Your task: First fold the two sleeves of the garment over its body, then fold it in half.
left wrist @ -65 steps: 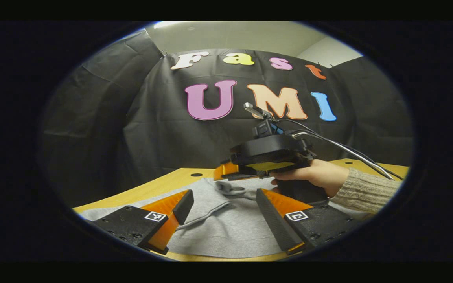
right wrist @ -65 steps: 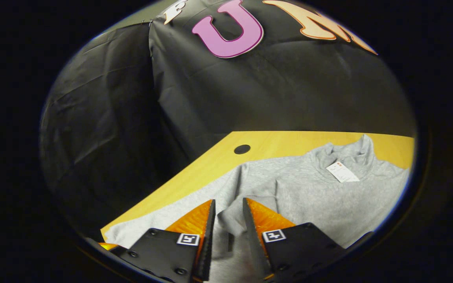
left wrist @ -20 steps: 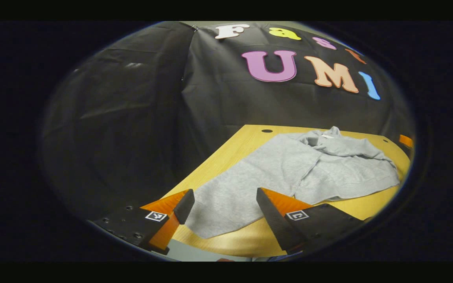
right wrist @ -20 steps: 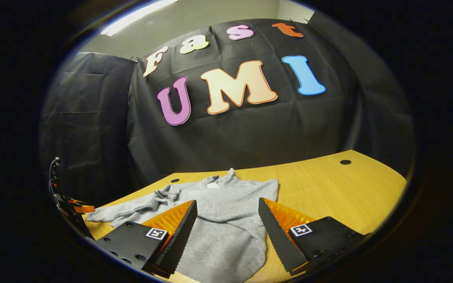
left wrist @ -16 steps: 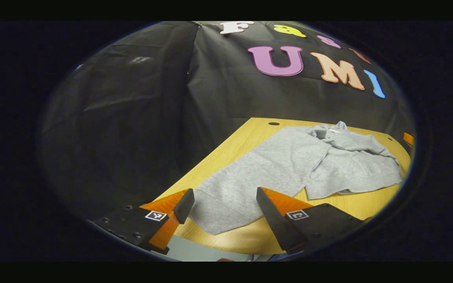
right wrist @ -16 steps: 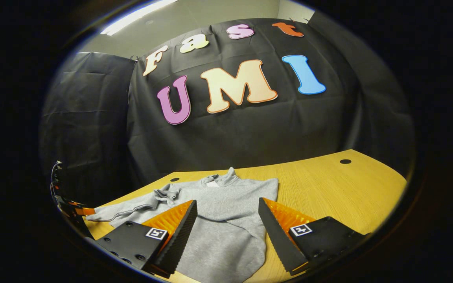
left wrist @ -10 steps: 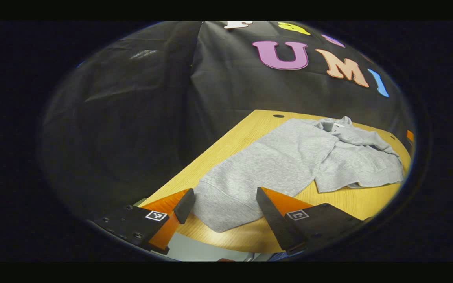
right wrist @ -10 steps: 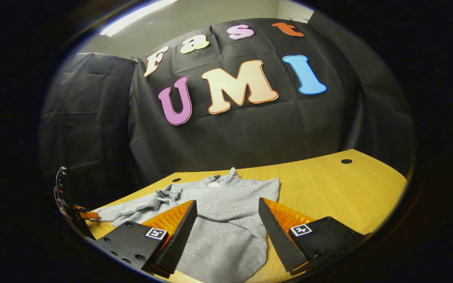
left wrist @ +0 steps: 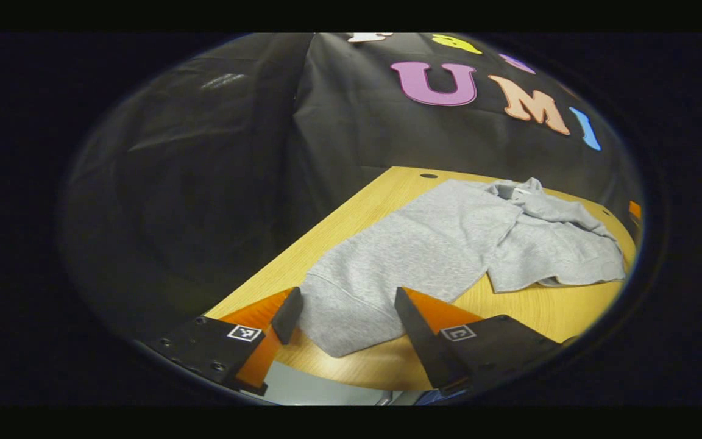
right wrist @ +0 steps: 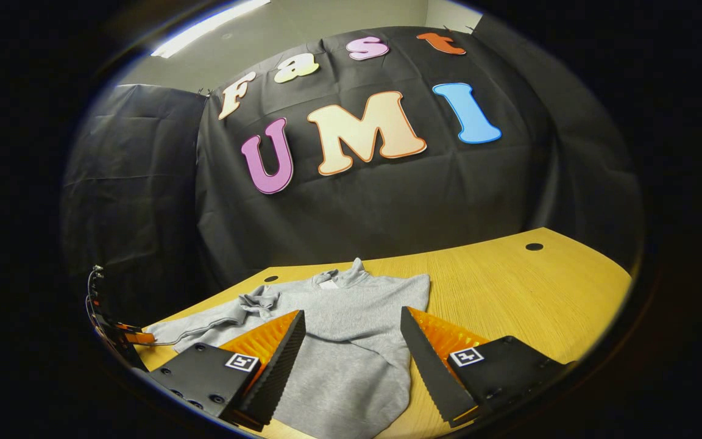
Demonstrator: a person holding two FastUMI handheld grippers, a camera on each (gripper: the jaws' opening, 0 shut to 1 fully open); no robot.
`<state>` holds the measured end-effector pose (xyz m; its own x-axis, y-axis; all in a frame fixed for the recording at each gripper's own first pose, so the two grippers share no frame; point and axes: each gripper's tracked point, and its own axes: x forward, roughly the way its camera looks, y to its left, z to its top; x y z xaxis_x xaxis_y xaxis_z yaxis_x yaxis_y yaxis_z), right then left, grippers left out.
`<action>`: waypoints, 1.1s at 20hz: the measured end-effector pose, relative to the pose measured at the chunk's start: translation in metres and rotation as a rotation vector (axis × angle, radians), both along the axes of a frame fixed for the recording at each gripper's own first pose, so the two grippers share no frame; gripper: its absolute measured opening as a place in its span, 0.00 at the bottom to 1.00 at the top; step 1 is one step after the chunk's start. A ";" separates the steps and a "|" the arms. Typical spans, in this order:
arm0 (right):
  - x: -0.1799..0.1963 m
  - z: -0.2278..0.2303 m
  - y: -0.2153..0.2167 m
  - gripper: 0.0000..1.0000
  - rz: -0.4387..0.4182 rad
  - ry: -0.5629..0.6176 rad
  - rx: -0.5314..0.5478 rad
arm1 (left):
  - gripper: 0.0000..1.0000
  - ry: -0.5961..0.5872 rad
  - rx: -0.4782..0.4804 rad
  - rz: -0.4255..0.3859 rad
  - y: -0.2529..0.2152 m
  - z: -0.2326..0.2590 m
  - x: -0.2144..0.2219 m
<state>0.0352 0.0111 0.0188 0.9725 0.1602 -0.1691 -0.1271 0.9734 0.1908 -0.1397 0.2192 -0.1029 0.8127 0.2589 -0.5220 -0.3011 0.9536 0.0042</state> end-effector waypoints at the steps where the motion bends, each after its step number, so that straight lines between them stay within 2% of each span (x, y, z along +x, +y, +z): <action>1: 0.000 0.000 0.000 0.98 0.001 0.002 0.000 | 0.86 0.004 0.003 -0.005 -0.004 -0.003 0.001; 2: 0.001 -0.002 0.002 0.97 0.002 0.005 -0.001 | 0.77 0.004 0.004 -0.013 -0.008 -0.003 0.003; 3: 0.001 -0.002 0.002 0.97 0.004 0.010 -0.002 | 0.73 0.007 0.004 -0.021 -0.012 -0.003 0.004; 4: -0.001 -0.004 0.000 0.98 0.003 0.013 -0.003 | 0.55 0.012 0.013 -0.029 -0.014 -0.003 0.004; 5: 0.001 -0.003 0.000 0.97 0.002 0.013 -0.005 | 0.49 0.014 0.025 -0.042 -0.017 -0.003 0.005; 6: 0.000 -0.003 -0.001 0.97 0.001 0.013 -0.005 | 0.39 0.021 0.038 -0.049 -0.017 -0.004 0.005; 9: 0.001 -0.001 -0.001 0.97 0.000 0.008 -0.008 | 0.36 0.014 0.020 -0.071 -0.022 -0.003 0.006; 12: 0.000 -0.006 -0.005 0.97 -0.008 0.019 -0.014 | 0.13 0.015 0.020 -0.069 -0.024 -0.001 0.006; 15: 0.000 -0.006 -0.005 0.97 -0.006 0.023 -0.010 | 0.05 0.041 0.028 -0.068 -0.024 -0.001 0.006; 22: 0.001 -0.008 -0.011 0.97 -0.013 0.028 0.005 | 0.00 0.018 0.042 -0.072 -0.031 0.015 0.014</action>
